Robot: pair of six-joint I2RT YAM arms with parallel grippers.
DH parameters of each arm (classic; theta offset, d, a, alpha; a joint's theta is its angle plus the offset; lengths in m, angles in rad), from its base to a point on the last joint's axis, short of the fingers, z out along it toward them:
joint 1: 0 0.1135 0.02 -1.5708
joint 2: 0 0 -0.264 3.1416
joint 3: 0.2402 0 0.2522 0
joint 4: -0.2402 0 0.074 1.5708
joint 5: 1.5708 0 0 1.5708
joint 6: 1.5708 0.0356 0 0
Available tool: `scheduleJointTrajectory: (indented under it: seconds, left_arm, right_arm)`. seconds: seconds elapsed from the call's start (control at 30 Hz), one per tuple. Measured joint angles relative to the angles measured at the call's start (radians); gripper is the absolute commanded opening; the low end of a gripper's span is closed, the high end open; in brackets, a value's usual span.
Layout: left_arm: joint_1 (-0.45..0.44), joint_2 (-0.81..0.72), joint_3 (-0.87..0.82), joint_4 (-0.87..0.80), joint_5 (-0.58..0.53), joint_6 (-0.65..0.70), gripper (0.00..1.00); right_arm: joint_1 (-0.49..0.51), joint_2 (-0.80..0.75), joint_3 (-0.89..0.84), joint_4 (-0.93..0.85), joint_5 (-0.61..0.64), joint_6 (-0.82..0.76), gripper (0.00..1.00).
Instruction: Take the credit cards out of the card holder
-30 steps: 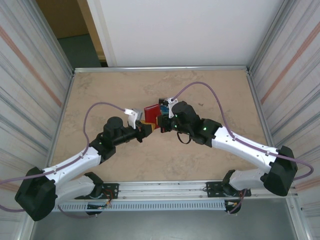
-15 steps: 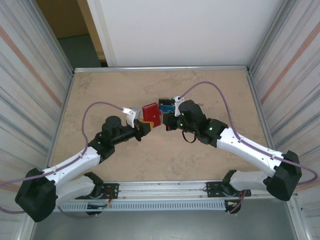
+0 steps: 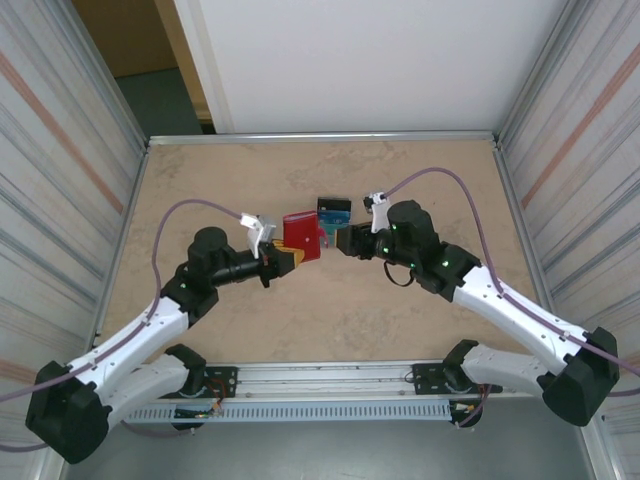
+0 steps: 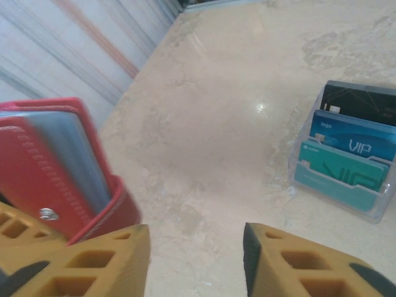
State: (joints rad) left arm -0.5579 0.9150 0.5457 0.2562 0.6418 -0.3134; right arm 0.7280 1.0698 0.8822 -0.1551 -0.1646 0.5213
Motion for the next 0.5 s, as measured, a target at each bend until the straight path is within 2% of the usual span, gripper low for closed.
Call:
scheduleJointTrajectory:
  seconds: [0.17, 0.3, 0.5]
  left_arm:
    - [0.003, -0.006, 0.048, -0.042, 0.040, 0.014, 0.00]
    - [0.010, 0.004, 0.057, -0.066, 0.049, 0.023, 0.00]
    - [0.030, 0.049, 0.060, -0.077, 0.074, 0.026, 0.00]
  right_arm:
    - [-0.037, -0.017, -0.063, 0.094, -0.180, -0.018, 0.81]
    - [-0.023, -0.053, -0.085, 0.130, -0.261, -0.038, 0.97]
    - [0.076, -0.146, -0.085, 0.151, -0.263, -0.119, 0.99]
